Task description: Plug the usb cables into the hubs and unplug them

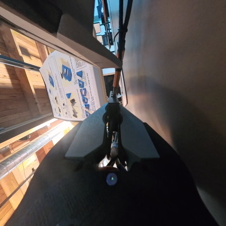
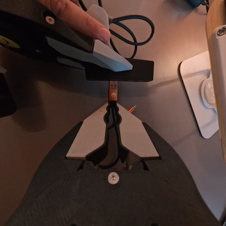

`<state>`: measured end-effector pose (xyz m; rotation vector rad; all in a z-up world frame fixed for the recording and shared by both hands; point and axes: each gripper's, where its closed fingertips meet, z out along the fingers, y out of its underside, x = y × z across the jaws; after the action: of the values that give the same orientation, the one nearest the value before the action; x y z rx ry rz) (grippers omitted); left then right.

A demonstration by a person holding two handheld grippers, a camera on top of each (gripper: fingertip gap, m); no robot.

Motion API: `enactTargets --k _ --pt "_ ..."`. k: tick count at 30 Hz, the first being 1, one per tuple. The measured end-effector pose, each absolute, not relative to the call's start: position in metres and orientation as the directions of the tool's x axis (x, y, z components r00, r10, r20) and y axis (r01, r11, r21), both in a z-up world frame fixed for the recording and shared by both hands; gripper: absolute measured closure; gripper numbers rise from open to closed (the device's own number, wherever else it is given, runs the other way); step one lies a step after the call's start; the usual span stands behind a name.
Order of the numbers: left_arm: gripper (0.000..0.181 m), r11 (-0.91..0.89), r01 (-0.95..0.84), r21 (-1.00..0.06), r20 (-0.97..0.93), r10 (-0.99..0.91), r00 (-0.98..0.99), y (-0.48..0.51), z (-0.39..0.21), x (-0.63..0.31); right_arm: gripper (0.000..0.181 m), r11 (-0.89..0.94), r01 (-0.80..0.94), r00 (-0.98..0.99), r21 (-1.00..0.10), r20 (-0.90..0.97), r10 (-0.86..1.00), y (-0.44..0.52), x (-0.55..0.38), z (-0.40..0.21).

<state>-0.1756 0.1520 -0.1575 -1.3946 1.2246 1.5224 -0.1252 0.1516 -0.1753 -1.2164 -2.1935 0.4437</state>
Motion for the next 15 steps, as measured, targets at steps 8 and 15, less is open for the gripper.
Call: enactTargets --k 8,15 --pt "0.173 -0.285 -0.943 0.171 -0.985 -0.071 -0.157 0.1527 -0.1558 -0.1751 0.177 0.530 0.645 -0.417 -0.551 0.327 0.848 0.1500 -0.1240 -0.1723" --pt "0.173 -0.259 -0.950 0.171 -0.985 -0.063 -0.160 0.1524 -0.1553 -0.1703 0.176 0.564 0.637 -0.450 -0.525 0.341 0.825 0.1482 -0.1211 -0.1758"
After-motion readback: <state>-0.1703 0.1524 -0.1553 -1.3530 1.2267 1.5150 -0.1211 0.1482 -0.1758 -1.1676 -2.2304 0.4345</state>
